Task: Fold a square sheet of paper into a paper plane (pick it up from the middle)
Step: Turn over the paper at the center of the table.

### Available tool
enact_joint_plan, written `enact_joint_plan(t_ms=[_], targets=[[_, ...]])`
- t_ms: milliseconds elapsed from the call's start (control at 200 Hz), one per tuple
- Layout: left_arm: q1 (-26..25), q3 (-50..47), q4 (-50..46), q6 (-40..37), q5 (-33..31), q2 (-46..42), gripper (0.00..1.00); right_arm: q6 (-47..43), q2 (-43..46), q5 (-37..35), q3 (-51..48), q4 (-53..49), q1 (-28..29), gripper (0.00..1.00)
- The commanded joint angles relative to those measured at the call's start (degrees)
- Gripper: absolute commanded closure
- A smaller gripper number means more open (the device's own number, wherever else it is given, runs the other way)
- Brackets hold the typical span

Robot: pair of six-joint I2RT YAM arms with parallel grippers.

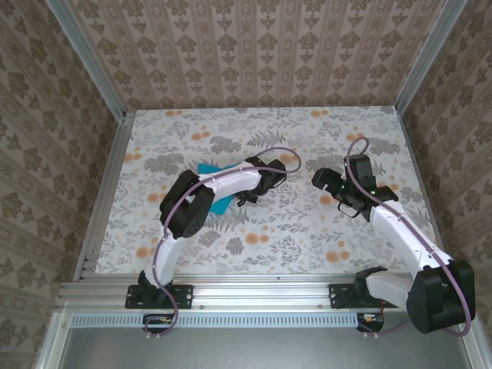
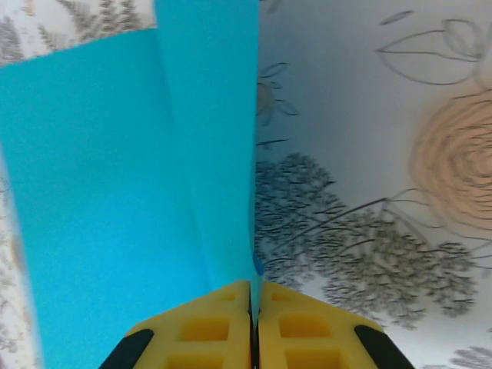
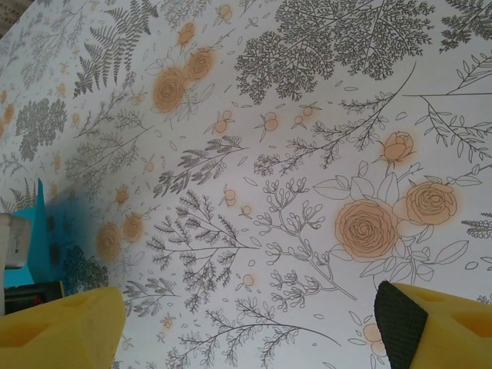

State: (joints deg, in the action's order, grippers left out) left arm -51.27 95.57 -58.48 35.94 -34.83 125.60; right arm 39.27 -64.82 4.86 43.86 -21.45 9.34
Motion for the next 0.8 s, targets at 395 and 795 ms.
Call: enact_joint_plan(t_ms=[395,795], targets=[[-1.84,6.56,3.53,-1.85,16.24,-5.61,0.60,0.40,0.57,2.45,-1.51,-0.34,-0.57,0.13],[4.74,-13.92,20.83,0.85,29.16,-31.70,0.33,-0.66,-10.05,17.47,0.12,8.34,5.62,0.09]])
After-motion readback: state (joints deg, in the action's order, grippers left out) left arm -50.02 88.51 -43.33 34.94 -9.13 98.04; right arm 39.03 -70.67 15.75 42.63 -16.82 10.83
